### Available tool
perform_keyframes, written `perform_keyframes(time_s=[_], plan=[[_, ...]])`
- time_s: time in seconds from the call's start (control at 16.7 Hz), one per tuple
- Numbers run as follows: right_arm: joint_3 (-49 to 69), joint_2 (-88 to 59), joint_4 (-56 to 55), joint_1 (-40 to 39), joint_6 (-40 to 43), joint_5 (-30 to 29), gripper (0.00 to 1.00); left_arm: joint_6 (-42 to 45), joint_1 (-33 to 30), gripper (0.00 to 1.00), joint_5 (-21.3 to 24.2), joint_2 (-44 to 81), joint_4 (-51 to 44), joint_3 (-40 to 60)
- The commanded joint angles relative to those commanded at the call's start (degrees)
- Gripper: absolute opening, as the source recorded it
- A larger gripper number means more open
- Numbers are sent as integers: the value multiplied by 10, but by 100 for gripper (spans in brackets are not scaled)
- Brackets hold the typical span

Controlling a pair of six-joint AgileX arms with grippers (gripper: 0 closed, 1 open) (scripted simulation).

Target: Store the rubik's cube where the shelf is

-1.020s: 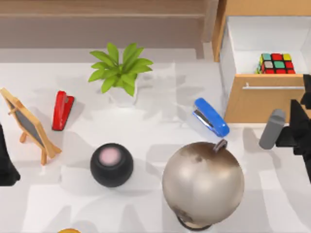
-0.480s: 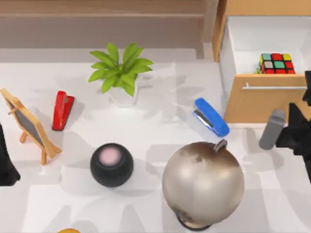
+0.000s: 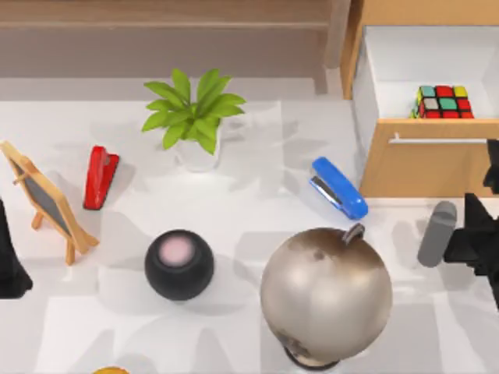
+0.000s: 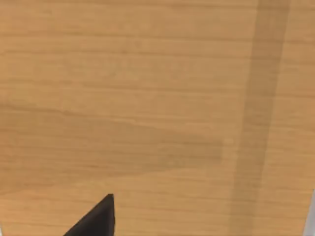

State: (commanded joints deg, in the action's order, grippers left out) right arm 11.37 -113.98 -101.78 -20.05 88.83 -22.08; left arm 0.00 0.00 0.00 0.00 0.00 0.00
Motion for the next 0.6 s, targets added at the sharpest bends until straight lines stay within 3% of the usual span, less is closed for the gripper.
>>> perform_keyframes(time_s=[0.6], plan=[[32,13,69,-40,-20,41,100,0,0,100,0,0,0,0]])
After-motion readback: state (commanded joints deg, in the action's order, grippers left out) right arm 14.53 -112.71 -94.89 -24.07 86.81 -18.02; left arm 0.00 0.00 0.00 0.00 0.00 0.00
